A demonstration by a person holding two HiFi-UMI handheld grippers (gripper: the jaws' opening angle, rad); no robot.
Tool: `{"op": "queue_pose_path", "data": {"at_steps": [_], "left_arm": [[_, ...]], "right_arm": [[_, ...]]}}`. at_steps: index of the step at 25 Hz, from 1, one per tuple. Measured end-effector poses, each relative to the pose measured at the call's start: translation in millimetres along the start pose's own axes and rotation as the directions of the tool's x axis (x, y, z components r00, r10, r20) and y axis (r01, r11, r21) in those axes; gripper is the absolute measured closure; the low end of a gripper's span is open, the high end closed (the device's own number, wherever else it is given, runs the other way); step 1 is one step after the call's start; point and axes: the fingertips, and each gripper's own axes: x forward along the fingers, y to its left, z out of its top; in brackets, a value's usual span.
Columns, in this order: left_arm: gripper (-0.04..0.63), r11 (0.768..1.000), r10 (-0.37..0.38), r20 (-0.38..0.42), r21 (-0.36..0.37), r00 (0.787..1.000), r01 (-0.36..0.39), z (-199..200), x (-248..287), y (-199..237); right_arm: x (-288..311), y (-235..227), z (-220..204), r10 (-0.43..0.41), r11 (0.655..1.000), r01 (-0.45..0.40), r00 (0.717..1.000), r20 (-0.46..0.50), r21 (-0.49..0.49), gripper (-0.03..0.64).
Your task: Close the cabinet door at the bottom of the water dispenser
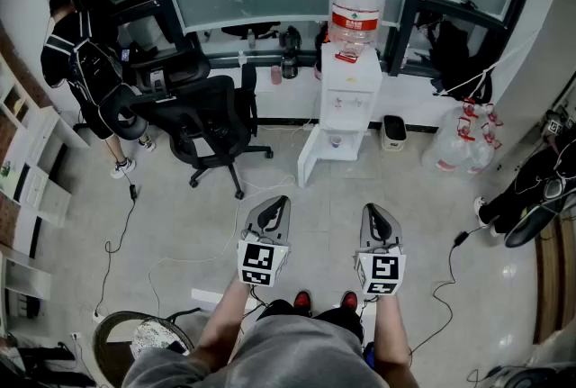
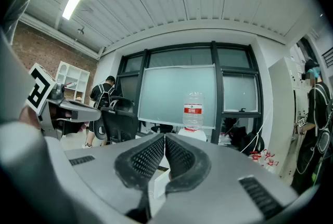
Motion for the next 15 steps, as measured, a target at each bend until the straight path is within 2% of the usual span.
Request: {"op": "queue_pose_path", "data": {"at_steps": [15], "left_arm": [[0.571, 1.000, 0.000, 0.004, 0.004, 1.000, 0.000, -5.2, 32.4, 16.5]], "right_arm": [[29.0, -13.2, -4.2, -0.022, 0.999, 0.022, 1.000, 0.005, 0.024, 0.594]]}}
